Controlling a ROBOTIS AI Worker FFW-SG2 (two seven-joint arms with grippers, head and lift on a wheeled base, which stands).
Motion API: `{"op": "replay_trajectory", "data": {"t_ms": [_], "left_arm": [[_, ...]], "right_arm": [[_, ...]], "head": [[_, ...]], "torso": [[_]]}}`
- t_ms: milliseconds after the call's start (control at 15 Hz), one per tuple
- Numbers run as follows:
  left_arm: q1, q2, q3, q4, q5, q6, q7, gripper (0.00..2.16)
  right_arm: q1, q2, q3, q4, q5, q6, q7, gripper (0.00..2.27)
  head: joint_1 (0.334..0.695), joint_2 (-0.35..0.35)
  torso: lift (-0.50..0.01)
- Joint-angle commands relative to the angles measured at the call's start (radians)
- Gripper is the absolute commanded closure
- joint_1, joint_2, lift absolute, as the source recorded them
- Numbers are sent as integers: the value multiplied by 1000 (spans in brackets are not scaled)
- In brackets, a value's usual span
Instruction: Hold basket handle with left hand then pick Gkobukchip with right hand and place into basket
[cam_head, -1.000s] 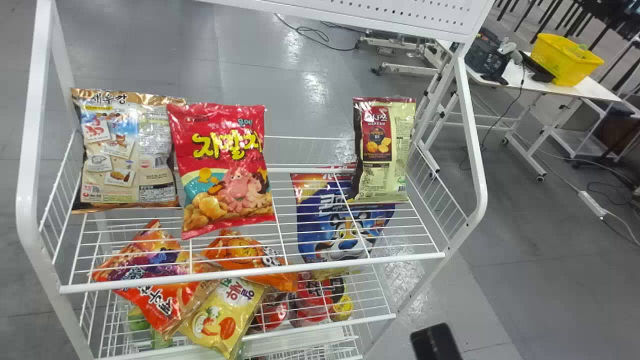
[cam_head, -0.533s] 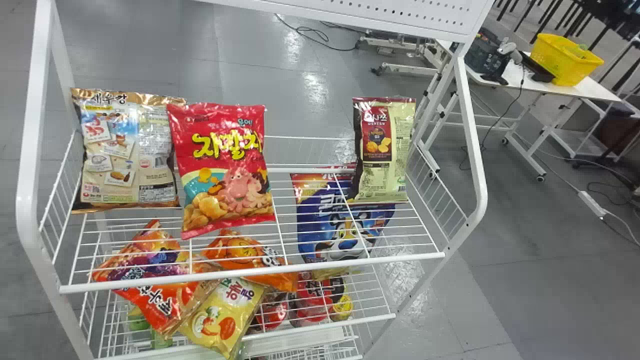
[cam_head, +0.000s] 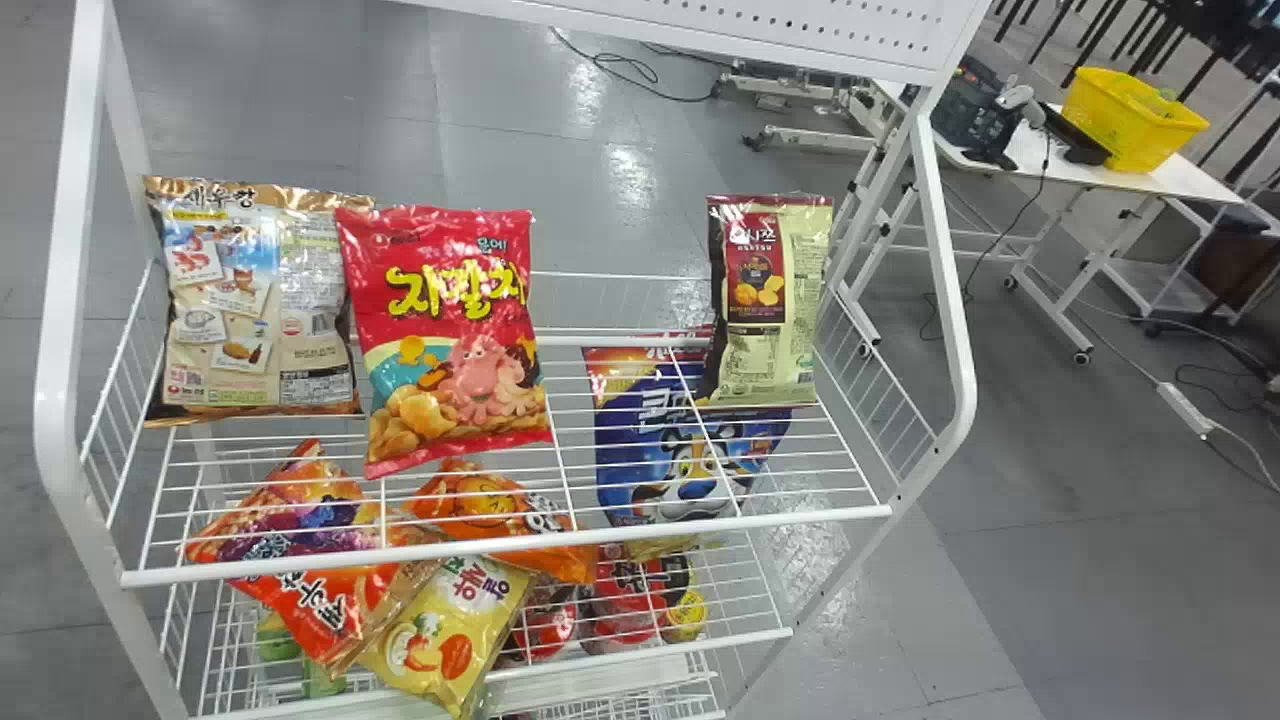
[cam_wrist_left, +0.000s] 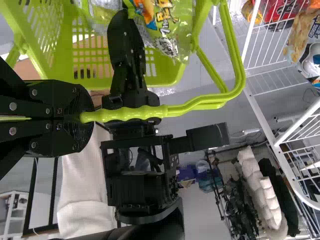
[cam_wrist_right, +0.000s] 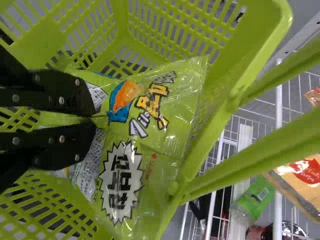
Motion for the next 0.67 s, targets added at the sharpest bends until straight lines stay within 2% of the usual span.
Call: {"op": "replay_trajectory", "data": {"t_ms": [0, 333, 467, 600], "left_arm": [[-4, -3, 7, 5, 0, 1, 0, 2081], [-4, -3, 7, 2, -2, 1, 9, 2081], [-4, -3, 7, 2, -2, 1, 9, 2081], [-4, -3, 7, 6, -3, 1, 9, 2081]], "right_arm": [[26, 0, -104, -129, -56, 131, 15, 36], [40, 23, -345, -318, -223, 194, 46, 63], [38, 52, -432, -350, -240, 194, 113, 56], [40, 64, -470, -350, -235, 180, 130, 60]], "head": [[695, -350], [695, -350], [695, -350], [695, -350]], "torso": [[-32], [-32], [-32], [-32]]}}
